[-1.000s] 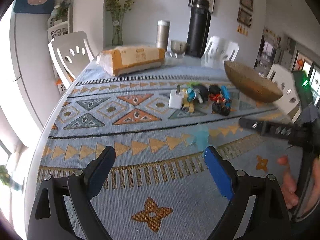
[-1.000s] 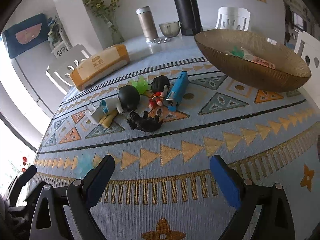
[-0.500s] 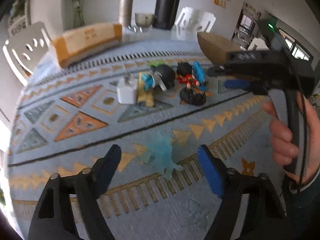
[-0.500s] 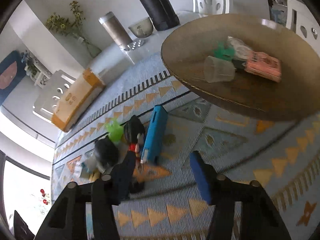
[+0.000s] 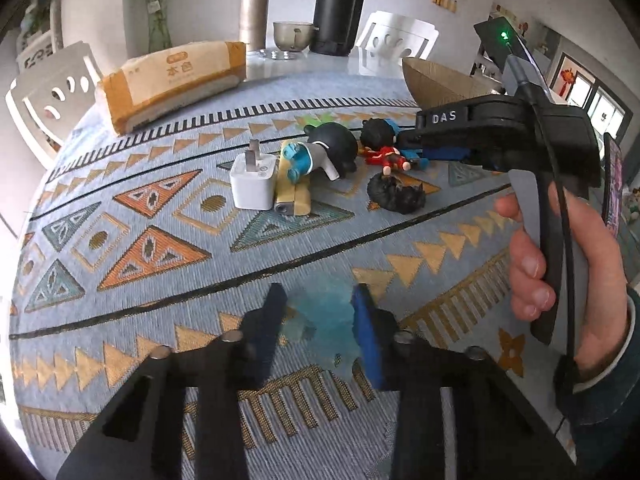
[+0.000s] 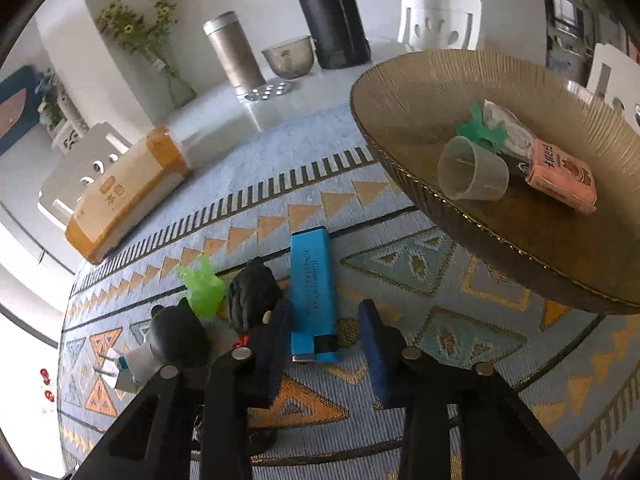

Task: Organize rigid objects
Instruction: 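Grasp the light blue translucent toy with left tool while right tool grasps blue lighter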

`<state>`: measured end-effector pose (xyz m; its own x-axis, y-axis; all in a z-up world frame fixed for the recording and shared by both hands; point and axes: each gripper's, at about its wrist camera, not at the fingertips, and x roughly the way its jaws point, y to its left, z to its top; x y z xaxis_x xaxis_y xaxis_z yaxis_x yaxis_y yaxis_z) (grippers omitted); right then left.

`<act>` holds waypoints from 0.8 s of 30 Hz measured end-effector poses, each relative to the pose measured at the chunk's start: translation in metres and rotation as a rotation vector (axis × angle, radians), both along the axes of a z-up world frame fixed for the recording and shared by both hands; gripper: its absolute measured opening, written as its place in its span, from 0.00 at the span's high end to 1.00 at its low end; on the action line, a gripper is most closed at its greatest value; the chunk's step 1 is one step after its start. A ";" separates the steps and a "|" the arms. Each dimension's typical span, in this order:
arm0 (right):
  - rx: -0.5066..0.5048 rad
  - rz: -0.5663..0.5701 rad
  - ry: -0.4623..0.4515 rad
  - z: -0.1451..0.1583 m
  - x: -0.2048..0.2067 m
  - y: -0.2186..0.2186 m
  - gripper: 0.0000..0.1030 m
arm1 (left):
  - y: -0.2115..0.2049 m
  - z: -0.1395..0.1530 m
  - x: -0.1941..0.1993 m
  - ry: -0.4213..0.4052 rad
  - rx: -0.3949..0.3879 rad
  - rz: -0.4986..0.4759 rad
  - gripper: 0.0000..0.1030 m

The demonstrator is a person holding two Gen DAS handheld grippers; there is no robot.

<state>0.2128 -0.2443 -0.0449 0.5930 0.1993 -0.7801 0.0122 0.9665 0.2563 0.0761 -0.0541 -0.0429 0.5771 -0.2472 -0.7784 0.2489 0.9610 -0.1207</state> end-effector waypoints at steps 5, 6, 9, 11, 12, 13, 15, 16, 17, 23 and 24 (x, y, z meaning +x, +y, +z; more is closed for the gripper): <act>-0.068 0.050 -0.021 0.004 -0.016 0.004 0.78 | 0.003 0.007 -0.006 -0.065 -0.013 0.005 0.72; -0.088 0.060 -0.028 0.004 -0.022 0.004 0.78 | 0.004 0.010 -0.009 -0.087 -0.026 0.001 0.72; -0.120 0.086 -0.032 0.005 -0.045 0.000 0.78 | 0.005 0.016 -0.017 -0.140 -0.041 0.002 0.72; -0.115 0.101 -0.025 0.005 -0.063 -0.007 0.78 | 0.004 0.015 -0.016 -0.138 -0.029 0.003 0.72; -0.111 0.105 -0.020 0.005 -0.070 -0.010 0.78 | 0.003 0.015 -0.016 -0.136 -0.025 0.002 0.72; -0.103 0.109 -0.014 0.005 -0.075 -0.012 0.78 | 0.003 0.015 -0.016 -0.136 -0.023 0.001 0.72; -0.072 0.120 0.002 0.005 -0.085 -0.019 0.75 | 0.004 0.016 -0.016 -0.140 -0.025 0.002 0.72; -0.057 0.116 0.012 0.004 -0.088 -0.023 0.71 | 0.004 0.016 -0.016 -0.140 -0.028 0.002 0.72; -0.050 0.107 0.026 0.003 -0.088 -0.026 0.52 | 0.005 0.016 -0.017 -0.137 -0.032 0.003 0.72; -0.200 0.092 -0.012 -0.003 -0.080 -0.012 0.45 | 0.008 0.016 -0.017 -0.128 -0.055 0.007 0.72; -0.234 0.099 -0.017 -0.003 -0.081 -0.007 0.56 | 0.009 0.015 -0.016 -0.123 -0.059 0.008 0.72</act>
<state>0.1321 -0.2517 -0.0482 0.5927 0.0720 -0.8022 -0.0874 0.9959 0.0249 0.0603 -0.0450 -0.0277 0.6696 -0.2854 -0.6857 0.2582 0.9551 -0.1455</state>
